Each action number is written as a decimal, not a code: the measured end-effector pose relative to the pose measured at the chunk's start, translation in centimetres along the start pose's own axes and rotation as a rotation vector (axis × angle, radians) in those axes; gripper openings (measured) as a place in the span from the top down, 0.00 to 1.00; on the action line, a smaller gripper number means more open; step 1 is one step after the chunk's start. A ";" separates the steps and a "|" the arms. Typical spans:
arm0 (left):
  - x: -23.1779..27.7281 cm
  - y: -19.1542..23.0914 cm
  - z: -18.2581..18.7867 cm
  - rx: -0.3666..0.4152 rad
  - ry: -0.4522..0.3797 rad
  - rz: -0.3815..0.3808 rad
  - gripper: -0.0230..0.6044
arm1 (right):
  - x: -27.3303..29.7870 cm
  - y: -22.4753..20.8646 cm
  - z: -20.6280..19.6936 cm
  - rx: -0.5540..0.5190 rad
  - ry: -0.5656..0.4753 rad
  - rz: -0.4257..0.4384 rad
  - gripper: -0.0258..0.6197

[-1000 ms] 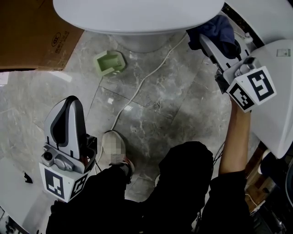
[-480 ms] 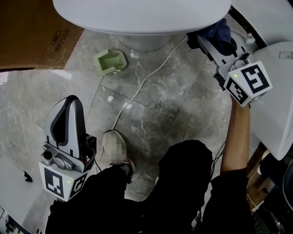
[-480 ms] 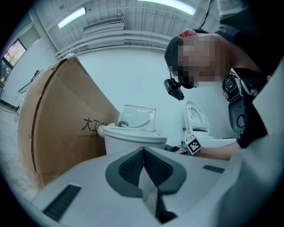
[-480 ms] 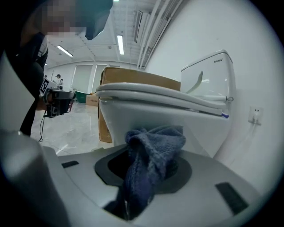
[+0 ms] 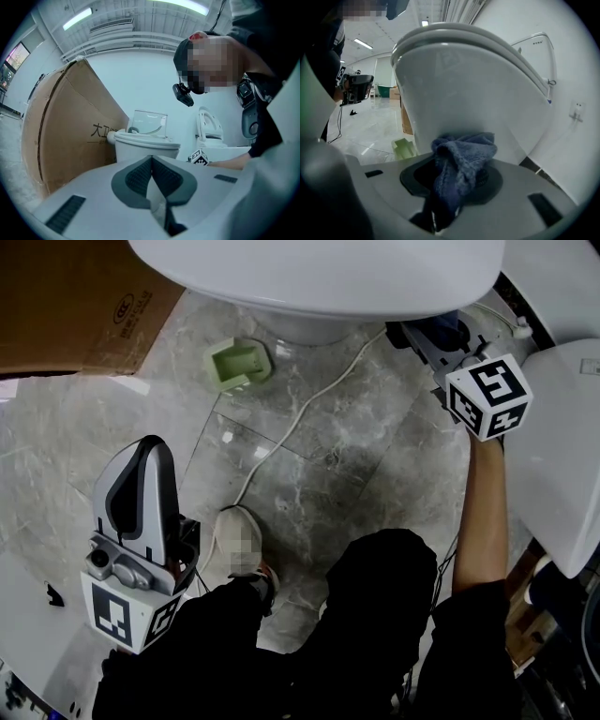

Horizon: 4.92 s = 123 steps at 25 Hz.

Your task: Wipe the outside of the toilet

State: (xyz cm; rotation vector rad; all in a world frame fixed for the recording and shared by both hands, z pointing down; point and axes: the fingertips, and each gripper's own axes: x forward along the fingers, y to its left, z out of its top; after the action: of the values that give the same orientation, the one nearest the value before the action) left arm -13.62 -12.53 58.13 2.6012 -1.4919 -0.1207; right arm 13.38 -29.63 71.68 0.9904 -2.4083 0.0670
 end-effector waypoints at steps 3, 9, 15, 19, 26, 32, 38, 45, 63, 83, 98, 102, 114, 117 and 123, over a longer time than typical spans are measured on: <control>0.0 0.0 -0.1 0.001 0.004 -0.002 0.95 | 1.6 0.0 -2.1 0.014 0.053 0.007 0.76; 0.0 0.3 -0.3 -0.001 0.013 -0.002 0.95 | 4.7 0.2 -6.4 0.033 0.164 0.025 0.76; -0.3 0.9 -0.3 -0.004 0.015 0.009 0.95 | 7.0 0.3 -10.1 0.027 0.279 0.032 0.76; -0.7 1.3 -0.4 -0.006 0.015 0.017 0.95 | 8.7 0.5 -13.1 0.032 0.375 0.034 0.76; -1.0 1.9 -0.5 -0.011 0.018 0.025 0.95 | 10.9 1.2 -17.1 0.099 0.465 -0.022 0.76; -1.3 2.1 -0.3 -0.006 0.019 0.034 0.95 | 11.7 1.5 -18.6 0.098 0.503 -0.071 0.76; -1.3 1.7 -0.1 0.000 0.018 0.031 0.95 | 11.6 1.5 -18.7 0.089 0.493 -0.082 0.76; -1.2 1.0 0.1 0.006 0.019 0.030 0.95 | 5.9 0.5 -17.0 0.171 0.298 -0.156 0.76; -2.9 -2.5 2.3 0.062 0.003 0.097 0.95 | -19.4 2.2 0.9 0.223 -0.316 -0.366 0.76; -6.3 1.5 7.7 0.197 -0.030 0.239 0.95 | -34.3 1.2 7.9 -0.079 -0.428 -0.759 0.76; -7.7 3.9 23.7 0.210 0.141 0.365 0.95 | -35.2 1.4 22.2 0.048 -0.288 -0.594 0.76; -7.8 2.7 29.5 0.182 0.165 0.373 0.95 | -38.0 0.9 28.1 0.063 -0.278 -0.572 0.76; -7.7 -1.7 47.0 0.113 0.192 0.345 0.95 | -47.7 0.3 43.8 0.143 -0.288 -0.542 0.76; -7.8 -2.4 51.2 0.128 0.181 0.337 0.95 | -50.1 0.3 47.0 0.148 -0.294 -0.547 0.76; -8.8 -3.7 57.8 0.094 0.171 0.354 0.95 | -54.2 -0.4 52.5 0.152 -0.294 -0.558 0.76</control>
State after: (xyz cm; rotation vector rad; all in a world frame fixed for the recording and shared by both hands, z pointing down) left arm -22.99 -7.79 0.50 2.2961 -1.8977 0.2084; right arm 21.82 -7.75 -0.09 1.8159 -2.3058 -0.1049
